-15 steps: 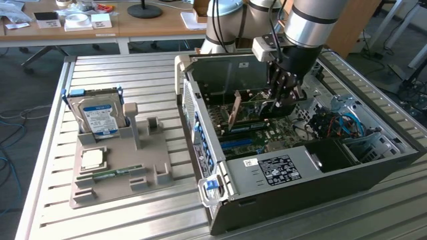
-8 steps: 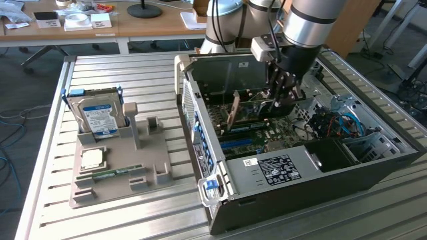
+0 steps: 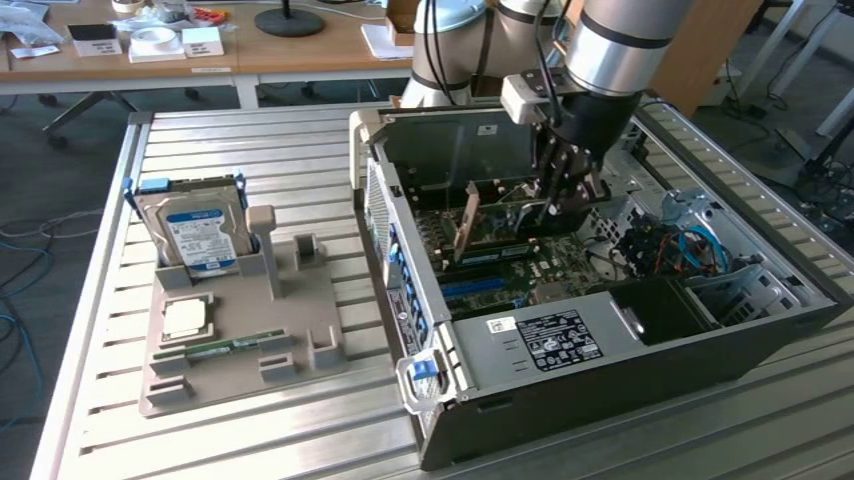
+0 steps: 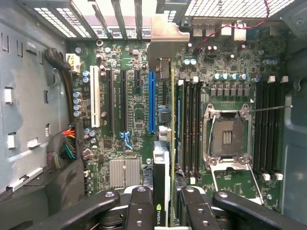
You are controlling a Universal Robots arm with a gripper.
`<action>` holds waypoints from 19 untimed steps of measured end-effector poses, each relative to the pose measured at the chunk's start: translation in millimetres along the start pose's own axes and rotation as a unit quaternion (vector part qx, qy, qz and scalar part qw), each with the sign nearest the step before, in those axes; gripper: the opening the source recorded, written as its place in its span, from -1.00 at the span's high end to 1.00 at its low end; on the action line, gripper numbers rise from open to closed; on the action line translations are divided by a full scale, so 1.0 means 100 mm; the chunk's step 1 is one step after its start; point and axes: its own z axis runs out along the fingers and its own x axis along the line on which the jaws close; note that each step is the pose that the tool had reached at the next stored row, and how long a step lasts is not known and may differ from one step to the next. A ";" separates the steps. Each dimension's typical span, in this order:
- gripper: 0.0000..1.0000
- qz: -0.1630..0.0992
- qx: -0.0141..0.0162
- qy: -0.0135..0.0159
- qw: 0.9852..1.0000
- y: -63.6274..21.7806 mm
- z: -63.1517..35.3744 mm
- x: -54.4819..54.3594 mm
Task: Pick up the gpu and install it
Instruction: 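Insert the gpu into the slot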
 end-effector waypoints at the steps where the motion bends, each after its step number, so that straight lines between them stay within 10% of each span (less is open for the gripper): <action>1: 0.47 0.000 0.000 0.000 1.000 0.000 -0.001 0.00; 19: 0.47 0.000 0.000 0.000 1.000 0.061 0.086 0.02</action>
